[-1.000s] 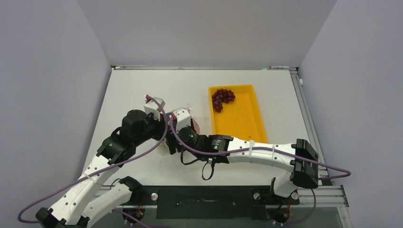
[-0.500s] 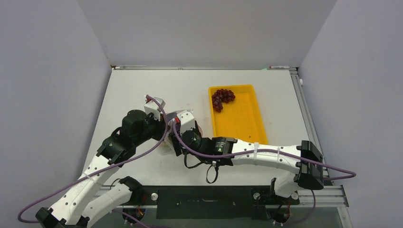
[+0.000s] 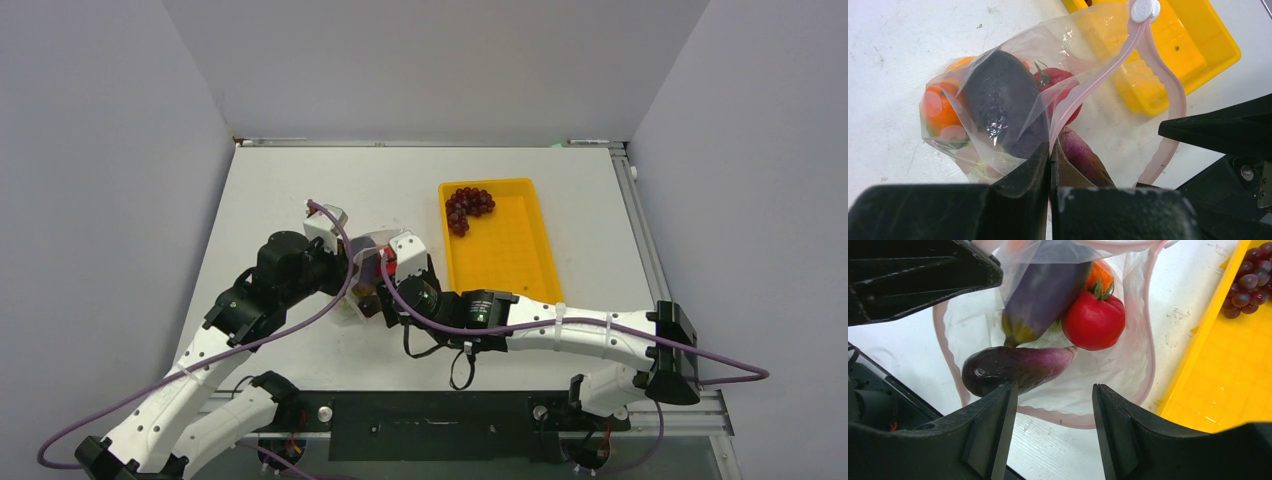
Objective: Place the food in the zip-top bag and seal the zipper
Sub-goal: Adjust the fake vegetable in the zipper food storage bag.
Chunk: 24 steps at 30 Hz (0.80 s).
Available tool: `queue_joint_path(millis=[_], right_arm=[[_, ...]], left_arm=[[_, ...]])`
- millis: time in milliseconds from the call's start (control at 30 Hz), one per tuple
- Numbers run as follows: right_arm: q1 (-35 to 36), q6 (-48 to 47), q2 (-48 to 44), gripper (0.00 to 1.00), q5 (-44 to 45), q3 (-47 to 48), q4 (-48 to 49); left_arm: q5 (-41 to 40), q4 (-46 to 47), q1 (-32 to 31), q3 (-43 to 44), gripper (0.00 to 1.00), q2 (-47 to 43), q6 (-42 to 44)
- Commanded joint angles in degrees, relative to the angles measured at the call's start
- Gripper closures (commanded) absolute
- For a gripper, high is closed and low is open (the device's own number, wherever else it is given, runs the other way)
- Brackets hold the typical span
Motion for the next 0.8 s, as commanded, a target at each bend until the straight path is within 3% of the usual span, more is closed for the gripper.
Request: queue_joint_path(millis=[0,767], right_arm=[[1.26,0.78,-2.07,0.43,-0.28,0.07,4.81],[1.87,1.90,6.75,0.34,1.01,5.11,10.63]], left_arm=[[-0.85,0.20,-0.33,1.29,1.00,0.10,0.46],[-0.70,0.29,-0.68,1.36,1.00,-0.52,0.46]])
